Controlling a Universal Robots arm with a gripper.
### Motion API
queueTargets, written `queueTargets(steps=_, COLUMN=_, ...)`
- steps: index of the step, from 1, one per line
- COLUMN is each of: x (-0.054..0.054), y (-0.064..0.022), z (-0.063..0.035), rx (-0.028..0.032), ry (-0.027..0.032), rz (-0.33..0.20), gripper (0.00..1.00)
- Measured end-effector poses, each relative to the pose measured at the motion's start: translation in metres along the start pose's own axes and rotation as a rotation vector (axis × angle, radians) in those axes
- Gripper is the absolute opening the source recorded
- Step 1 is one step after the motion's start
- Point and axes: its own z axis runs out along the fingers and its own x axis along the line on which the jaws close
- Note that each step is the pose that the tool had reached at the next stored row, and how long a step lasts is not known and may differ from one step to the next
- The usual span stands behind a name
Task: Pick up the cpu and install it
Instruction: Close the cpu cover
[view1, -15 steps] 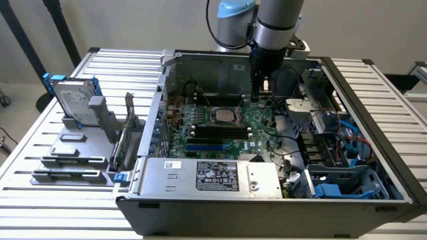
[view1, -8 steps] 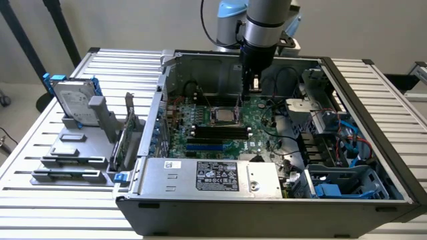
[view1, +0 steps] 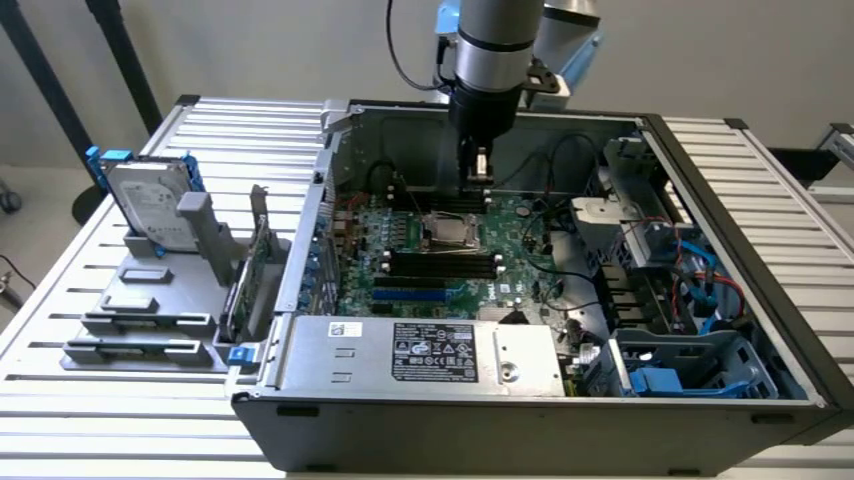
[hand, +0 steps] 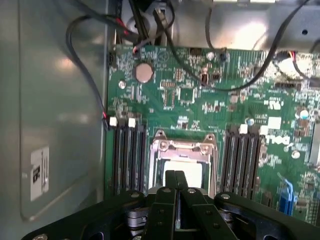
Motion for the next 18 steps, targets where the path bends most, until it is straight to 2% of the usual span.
queueTargets(steps=4, x=-0.003, y=-0.0179, z=0.0006, rx=0.0001, ry=0.0046, rz=0.000, gripper=0.11)
queueTargets(steps=5, x=-0.004, y=-0.0220, z=0.0009, rx=0.0011, ry=0.0053, rz=0.000, gripper=0.11)
queueTargets(steps=6, x=-0.005, y=-0.0251, z=0.0009, rx=0.0052, ry=0.0071, rz=0.000, gripper=0.11)
queueTargets(steps=9, x=-0.007, y=-0.0312, z=0.0007, rx=0.0292, ry=0.0197, rz=0.002, gripper=0.11)
queueTargets(steps=10, x=-0.008, y=-0.0323, z=0.0006, rx=0.0390, ry=0.0238, rz=0.003, gripper=0.11)
queueTargets(steps=12, x=-0.011, y=-0.0328, z=0.0004, rx=0.0625, ry=0.0301, rz=0.005, gripper=0.11)
queueTargets(steps=15, x=-0.015, y=-0.0330, z=0.0010, rx=0.0905, ry=0.0316, rz=0.014, gripper=0.11)
queueTargets(steps=16, x=-0.016, y=-0.0330, z=0.0011, rx=0.1043, ry=0.0326, rz=0.016, gripper=0.11)
queueTargets(steps=18, x=-0.018, y=-0.0327, z=0.0009, rx=0.1357, ry=0.0357, rz=0.019, gripper=0.11)
